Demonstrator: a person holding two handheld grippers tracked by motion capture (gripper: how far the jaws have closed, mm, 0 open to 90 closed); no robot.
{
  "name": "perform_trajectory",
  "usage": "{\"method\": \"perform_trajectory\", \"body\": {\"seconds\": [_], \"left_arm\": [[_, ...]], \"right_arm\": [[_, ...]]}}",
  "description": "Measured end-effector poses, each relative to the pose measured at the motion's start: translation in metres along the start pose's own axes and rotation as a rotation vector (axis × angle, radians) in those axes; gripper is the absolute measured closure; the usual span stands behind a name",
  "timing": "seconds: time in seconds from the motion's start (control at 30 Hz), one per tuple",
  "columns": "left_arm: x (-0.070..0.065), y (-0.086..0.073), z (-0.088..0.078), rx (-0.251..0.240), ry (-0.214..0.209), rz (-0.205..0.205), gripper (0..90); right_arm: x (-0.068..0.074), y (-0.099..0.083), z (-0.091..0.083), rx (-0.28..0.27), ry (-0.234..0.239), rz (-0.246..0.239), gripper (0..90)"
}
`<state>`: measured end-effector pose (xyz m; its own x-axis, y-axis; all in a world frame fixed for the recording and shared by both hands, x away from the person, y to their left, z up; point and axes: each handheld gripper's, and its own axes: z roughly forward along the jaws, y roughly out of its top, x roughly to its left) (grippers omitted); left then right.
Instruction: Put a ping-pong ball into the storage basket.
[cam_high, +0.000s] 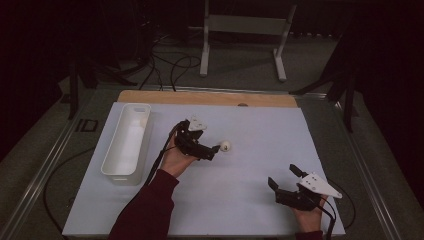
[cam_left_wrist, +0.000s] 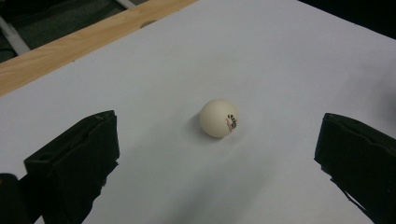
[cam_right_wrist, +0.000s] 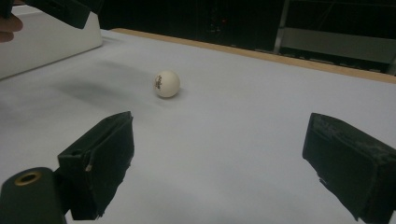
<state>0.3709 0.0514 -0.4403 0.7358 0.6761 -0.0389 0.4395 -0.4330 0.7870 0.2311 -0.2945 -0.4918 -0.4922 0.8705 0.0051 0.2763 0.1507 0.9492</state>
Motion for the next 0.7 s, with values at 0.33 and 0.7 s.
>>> {"method": "perform_trajectory", "body": {"seconds": [0.33,0.7], "left_arm": [[-0.002,0.004,0.011,0.009,-0.008,0.0,0.7],[-0.005,0.007,0.023,0.013,-0.017,0.004,0.7]], "right_arm": [[0.0,0.0,0.0,-0.004,0.002,0.002,8.7],[-0.001,0.0,-0.001,-0.006,0.001,0.004,8.8]]}}
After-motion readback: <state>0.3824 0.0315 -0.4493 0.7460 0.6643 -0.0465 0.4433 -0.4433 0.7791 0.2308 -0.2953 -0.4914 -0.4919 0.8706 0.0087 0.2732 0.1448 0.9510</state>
